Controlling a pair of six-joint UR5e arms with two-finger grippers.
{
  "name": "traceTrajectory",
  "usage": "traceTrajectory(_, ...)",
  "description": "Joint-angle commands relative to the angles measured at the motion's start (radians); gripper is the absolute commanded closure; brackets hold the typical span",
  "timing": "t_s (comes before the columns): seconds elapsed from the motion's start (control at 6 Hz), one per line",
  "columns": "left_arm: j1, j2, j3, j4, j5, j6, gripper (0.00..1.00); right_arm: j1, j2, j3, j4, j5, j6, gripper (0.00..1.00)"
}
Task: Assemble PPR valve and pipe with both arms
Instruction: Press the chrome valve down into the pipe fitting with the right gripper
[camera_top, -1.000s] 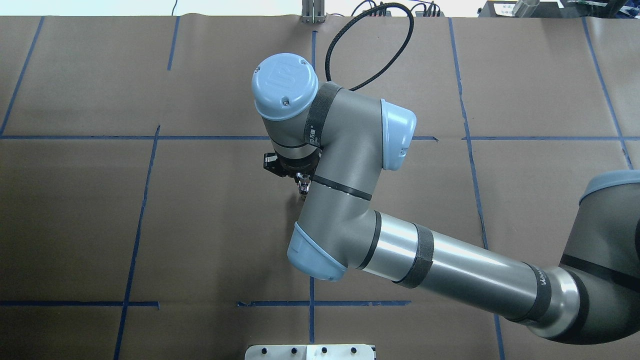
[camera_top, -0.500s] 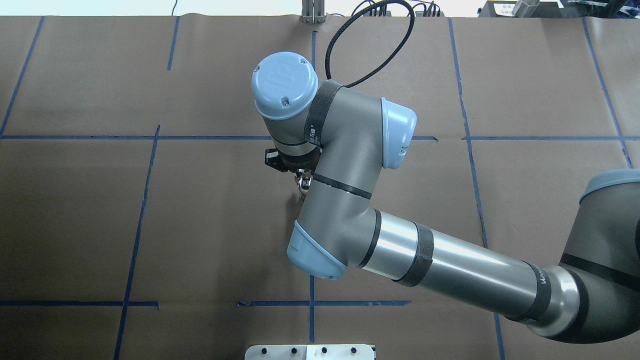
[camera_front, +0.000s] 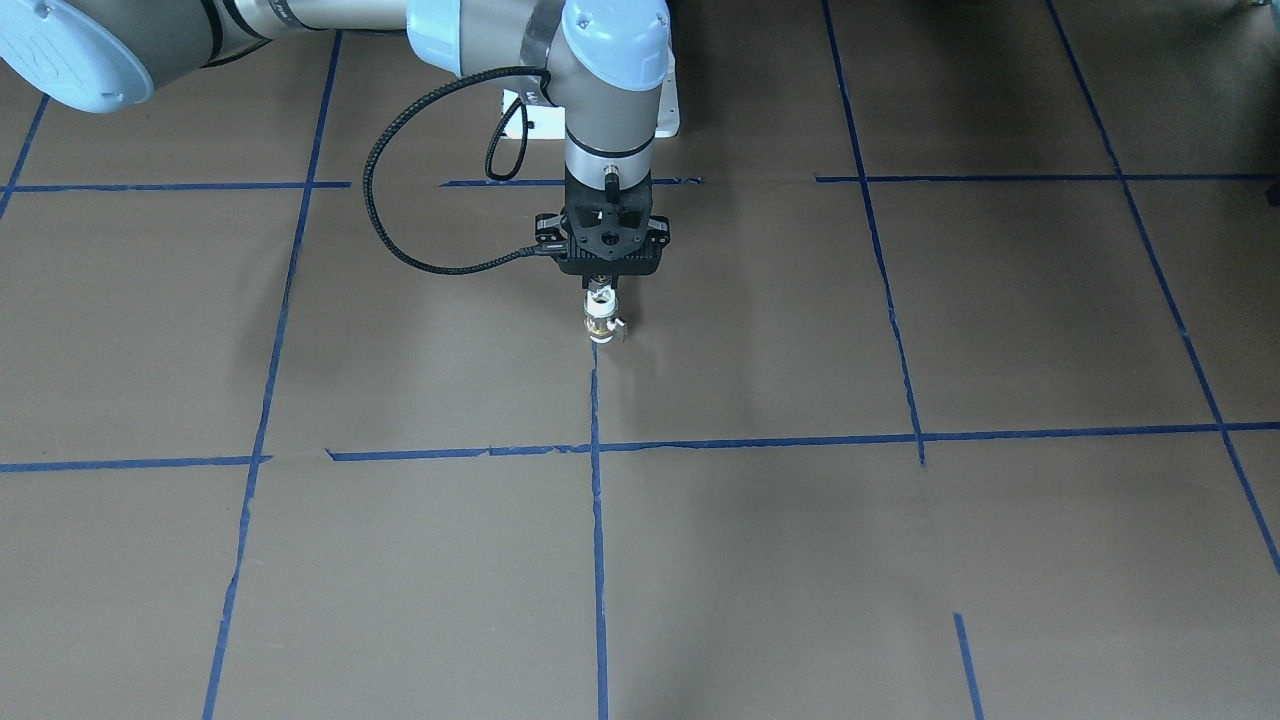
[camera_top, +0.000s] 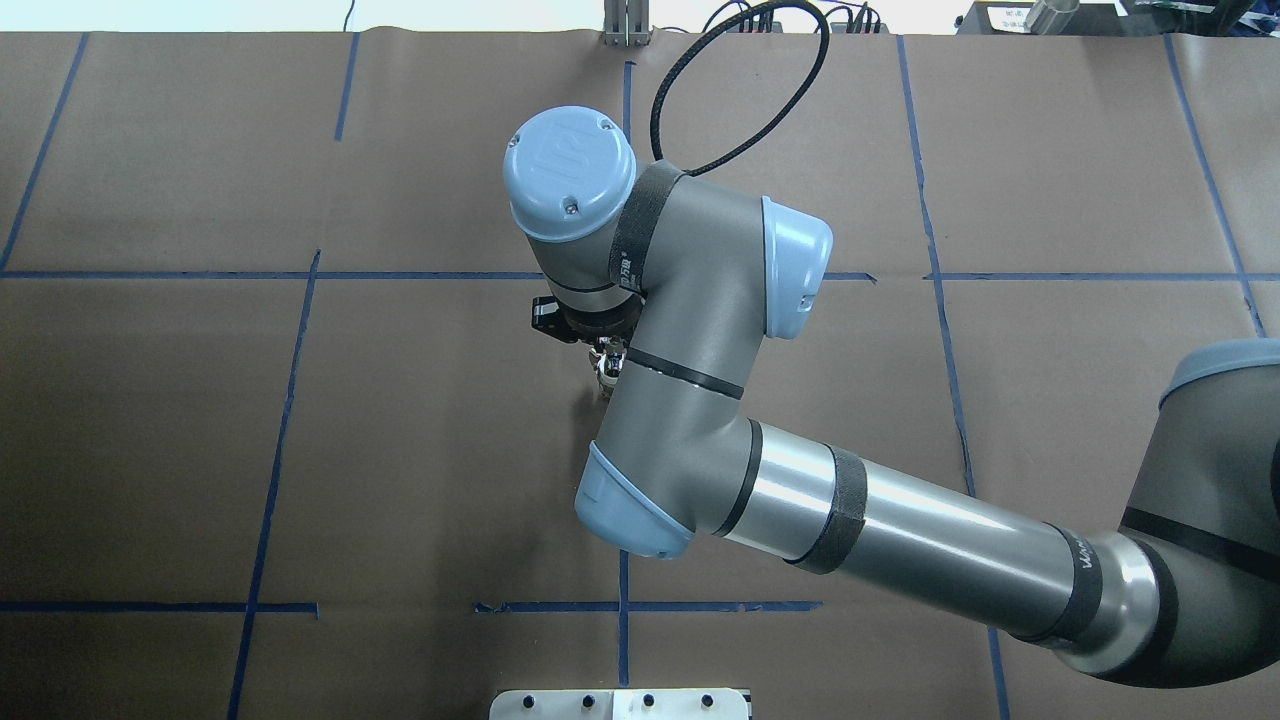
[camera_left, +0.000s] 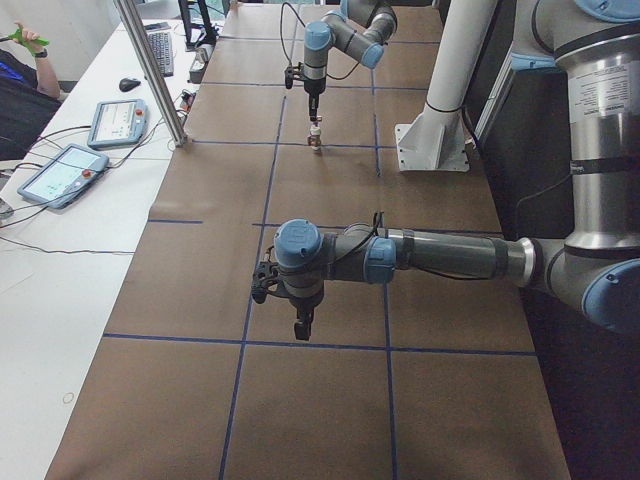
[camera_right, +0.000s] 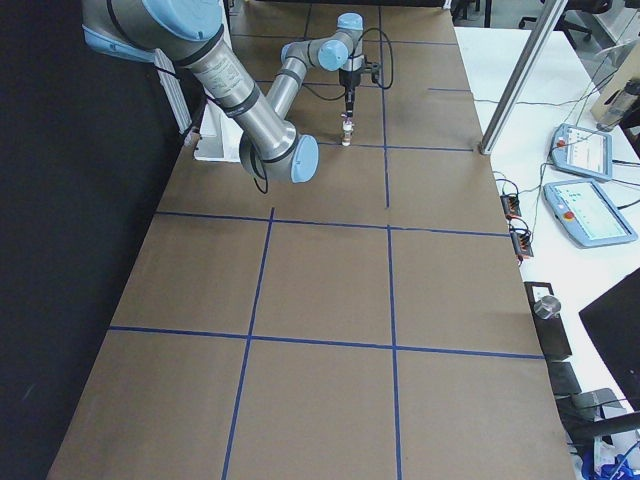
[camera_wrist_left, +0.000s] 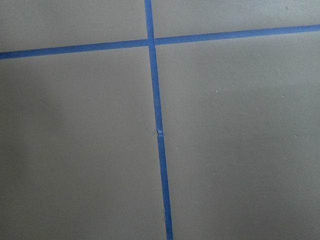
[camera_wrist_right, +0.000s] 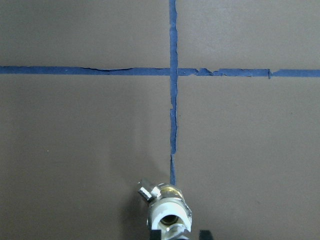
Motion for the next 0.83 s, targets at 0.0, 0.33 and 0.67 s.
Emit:
traceTrajectory(0.0, 0.0, 0.0, 0.001, 0.0, 0.0, 0.0, 0.0, -0.004, -0.002, -0.001, 0.0, 0.0, 0.002, 1.0)
traceTrajectory(0.33, 0.002, 0.0, 0.007, 0.0, 0.001, 0.001, 0.0, -0.014, -0.005, -0.003, 0.0, 0.0, 0.006, 1.0)
traceTrajectory(0.67, 0.0, 0.0, 0.009, 0.0, 0.0, 0.001, 0.0, -0.015, -0.004, -0.004, 0.002, 0.0, 0.005, 1.0)
